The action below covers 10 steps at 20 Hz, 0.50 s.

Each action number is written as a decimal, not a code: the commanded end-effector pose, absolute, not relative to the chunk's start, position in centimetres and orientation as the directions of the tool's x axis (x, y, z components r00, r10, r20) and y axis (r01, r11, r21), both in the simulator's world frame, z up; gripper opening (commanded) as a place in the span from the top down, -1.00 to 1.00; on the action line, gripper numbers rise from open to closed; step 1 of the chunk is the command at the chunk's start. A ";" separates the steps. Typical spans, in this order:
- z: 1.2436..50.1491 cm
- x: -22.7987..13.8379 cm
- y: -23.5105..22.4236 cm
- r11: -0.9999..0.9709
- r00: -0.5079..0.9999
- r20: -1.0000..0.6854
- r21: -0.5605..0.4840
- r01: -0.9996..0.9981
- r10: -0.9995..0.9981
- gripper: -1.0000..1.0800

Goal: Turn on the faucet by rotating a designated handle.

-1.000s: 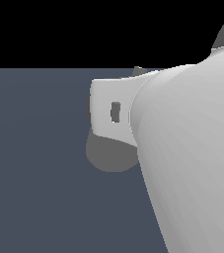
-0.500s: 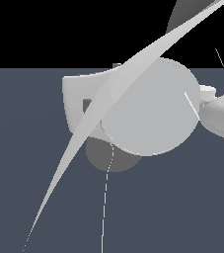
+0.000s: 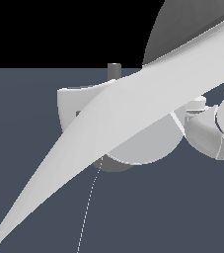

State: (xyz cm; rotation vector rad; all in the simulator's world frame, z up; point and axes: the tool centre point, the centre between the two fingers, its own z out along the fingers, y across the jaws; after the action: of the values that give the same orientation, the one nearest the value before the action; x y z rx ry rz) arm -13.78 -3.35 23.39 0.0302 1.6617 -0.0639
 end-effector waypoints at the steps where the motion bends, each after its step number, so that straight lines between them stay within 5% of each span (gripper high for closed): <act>1: 23.7 -13.8 -1.4 0.999 -0.093 -0.996 -0.002 0.040 0.002 1.00; 10: 24.9 -13.6 2.1 1.000 -0.057 -0.998 0.005 0.009 0.005 1.00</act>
State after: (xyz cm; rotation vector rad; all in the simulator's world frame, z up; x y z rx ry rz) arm -13.83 -3.33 21.20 0.0365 1.6871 -0.1128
